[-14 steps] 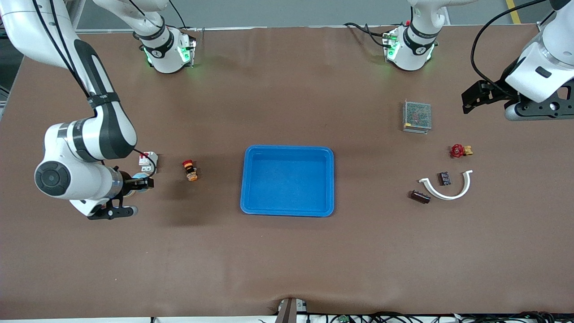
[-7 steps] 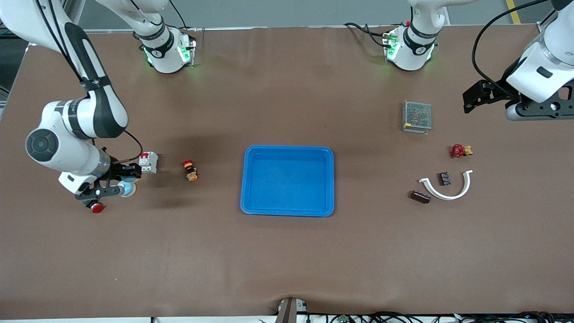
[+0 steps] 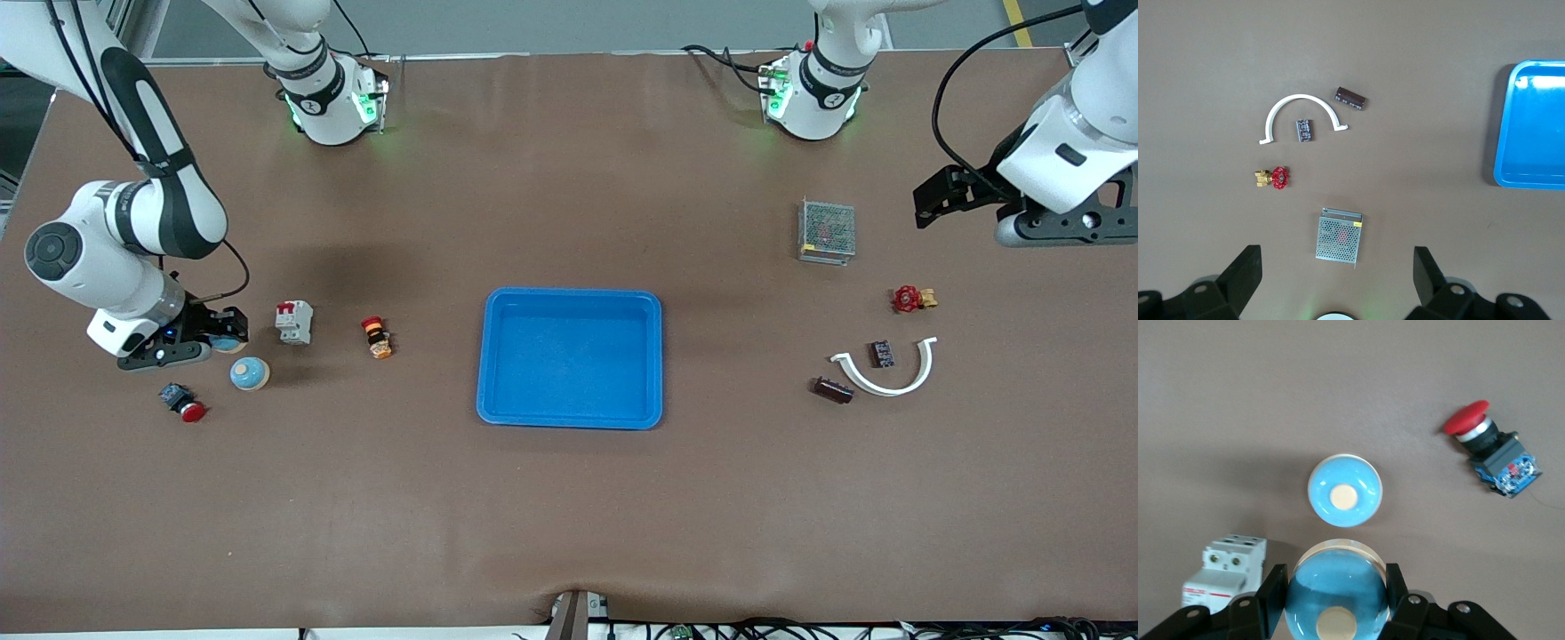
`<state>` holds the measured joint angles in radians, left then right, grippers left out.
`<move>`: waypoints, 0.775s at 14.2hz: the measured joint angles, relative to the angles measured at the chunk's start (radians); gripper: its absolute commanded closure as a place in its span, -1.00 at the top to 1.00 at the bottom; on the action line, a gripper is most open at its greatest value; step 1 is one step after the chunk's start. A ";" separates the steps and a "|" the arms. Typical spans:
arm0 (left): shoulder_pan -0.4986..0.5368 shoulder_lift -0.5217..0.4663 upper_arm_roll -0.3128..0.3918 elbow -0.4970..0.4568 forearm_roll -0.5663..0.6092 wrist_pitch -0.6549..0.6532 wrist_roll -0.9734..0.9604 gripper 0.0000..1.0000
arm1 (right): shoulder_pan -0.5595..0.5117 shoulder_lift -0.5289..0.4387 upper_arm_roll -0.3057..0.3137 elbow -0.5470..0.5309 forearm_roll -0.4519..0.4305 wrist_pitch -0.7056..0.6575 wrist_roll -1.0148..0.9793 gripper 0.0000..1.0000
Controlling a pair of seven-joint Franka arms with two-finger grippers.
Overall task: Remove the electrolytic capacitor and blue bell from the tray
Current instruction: 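Lower the bell onto the table with the right gripper and open it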
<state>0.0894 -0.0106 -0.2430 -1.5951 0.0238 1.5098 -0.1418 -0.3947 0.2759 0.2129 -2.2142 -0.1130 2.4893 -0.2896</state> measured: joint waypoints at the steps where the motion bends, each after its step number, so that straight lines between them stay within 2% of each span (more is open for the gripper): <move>1: 0.000 0.008 0.000 0.000 0.000 0.001 0.000 1.00 | -0.007 0.000 0.000 -0.008 0.000 0.007 -0.008 -1.00; 3: 0.000 0.018 0.000 0.000 0.000 0.003 0.000 1.00 | -0.012 -0.001 0.000 -0.031 0.000 0.037 -0.015 -1.00; 7: 0.000 0.017 0.000 -0.001 0.000 0.002 0.000 1.00 | -0.012 -0.001 0.002 -0.129 0.000 0.182 -0.015 -1.00; 11: 0.000 0.005 0.000 -0.001 0.000 0.001 0.000 1.00 | -0.013 -0.002 0.002 -0.171 0.000 0.241 -0.015 -1.00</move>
<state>0.0893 -0.0053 -0.2432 -1.5956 0.0238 1.5109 -0.1418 -0.4073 0.2743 0.2150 -2.3850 -0.1129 2.7303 -0.3045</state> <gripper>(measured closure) 0.000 0.357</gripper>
